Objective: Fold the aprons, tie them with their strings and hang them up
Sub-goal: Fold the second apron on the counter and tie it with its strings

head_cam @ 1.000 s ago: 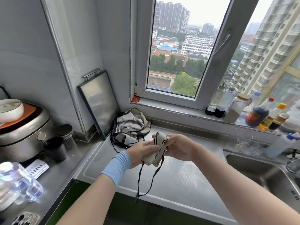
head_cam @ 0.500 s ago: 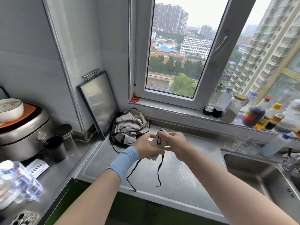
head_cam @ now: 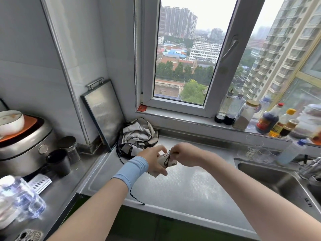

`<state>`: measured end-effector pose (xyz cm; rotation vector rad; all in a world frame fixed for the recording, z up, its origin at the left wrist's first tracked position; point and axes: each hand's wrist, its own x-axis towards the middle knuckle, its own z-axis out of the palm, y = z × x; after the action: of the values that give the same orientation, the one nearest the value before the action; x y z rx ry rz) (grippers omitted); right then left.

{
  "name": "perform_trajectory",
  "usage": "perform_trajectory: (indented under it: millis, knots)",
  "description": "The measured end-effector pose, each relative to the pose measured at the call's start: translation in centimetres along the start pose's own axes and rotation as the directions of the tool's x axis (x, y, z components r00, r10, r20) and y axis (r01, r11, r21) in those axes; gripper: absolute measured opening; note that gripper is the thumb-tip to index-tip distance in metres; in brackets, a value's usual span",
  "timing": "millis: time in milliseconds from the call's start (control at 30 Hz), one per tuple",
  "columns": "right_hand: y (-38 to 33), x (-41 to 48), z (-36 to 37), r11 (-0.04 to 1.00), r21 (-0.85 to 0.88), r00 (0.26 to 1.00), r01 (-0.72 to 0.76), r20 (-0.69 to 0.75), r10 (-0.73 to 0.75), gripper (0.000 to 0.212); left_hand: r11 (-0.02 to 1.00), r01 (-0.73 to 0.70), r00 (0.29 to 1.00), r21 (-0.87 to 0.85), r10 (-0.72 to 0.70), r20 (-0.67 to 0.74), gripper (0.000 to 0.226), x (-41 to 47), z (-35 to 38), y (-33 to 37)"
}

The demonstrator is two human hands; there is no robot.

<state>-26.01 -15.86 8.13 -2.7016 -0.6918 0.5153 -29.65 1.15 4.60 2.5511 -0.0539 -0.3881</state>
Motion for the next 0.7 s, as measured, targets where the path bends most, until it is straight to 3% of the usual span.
perform_trajectory:
  millis: [67, 167, 400, 500, 567, 633, 667, 700]
  knots:
    - [-0.6, -0.3, -0.9, 0.940, -0.312, 0.978, 0.140, -0.104, -0.180, 0.022, 0.997, -0.032, 0.999, 0.071, 0.030, 0.036, 0.074, 0.0, 0.5, 0.8]
    - [-0.5, -0.2, -1.1, 0.889, -0.397, 0.928, 0.227, -0.188, -0.321, 0.023, 0.996, -0.061, 0.997, 0.067, 0.058, 0.044, 0.060, -0.3, 0.8, 1.7]
    - [0.5, 0.5, 0.7, 0.952, -0.300, 0.922, 0.064, -0.348, -0.172, 0.023, 0.927, -0.028, 0.993, -0.373, 0.067, 0.092, 0.031, -1.1, 3.1, 0.4]
    - [0.2, 0.9, 1.2, 0.966, -0.256, 0.926, 0.019, -0.360, -0.113, 0.024, 0.838, 0.036, 0.997, -0.544, 0.007, 0.076, 0.041, -1.7, 3.6, 0.5]
    - [0.5, 1.4, 1.7, 0.991, -0.129, 0.912, 0.028, -0.402, -0.078, 0.024, 0.771, 0.053, 0.998, -0.635, -0.013, 0.067, 0.040, -1.9, 3.6, 0.4]
    - [0.8, 1.9, 2.7, 0.963, 0.259, 0.864, 0.076, -0.499, 0.066, 0.032, 0.681, 0.072, 0.997, -0.728, -0.070, 0.034, 0.036, -1.7, 3.6, 0.3]
    - [0.6, 1.8, 3.2, 0.827, 0.553, 0.830, 0.103, -0.506, 0.234, 0.037, 0.599, 0.089, 0.992, -0.796, -0.121, 0.020, 0.036, -1.6, 3.5, 0.4]
    - [0.3, 1.7, 4.0, 0.589, 0.801, 0.813, 0.113, -0.415, 0.408, 0.040, 0.480, 0.109, 0.985, -0.870, -0.172, 0.028, 0.037, -1.5, 3.4, 0.5]
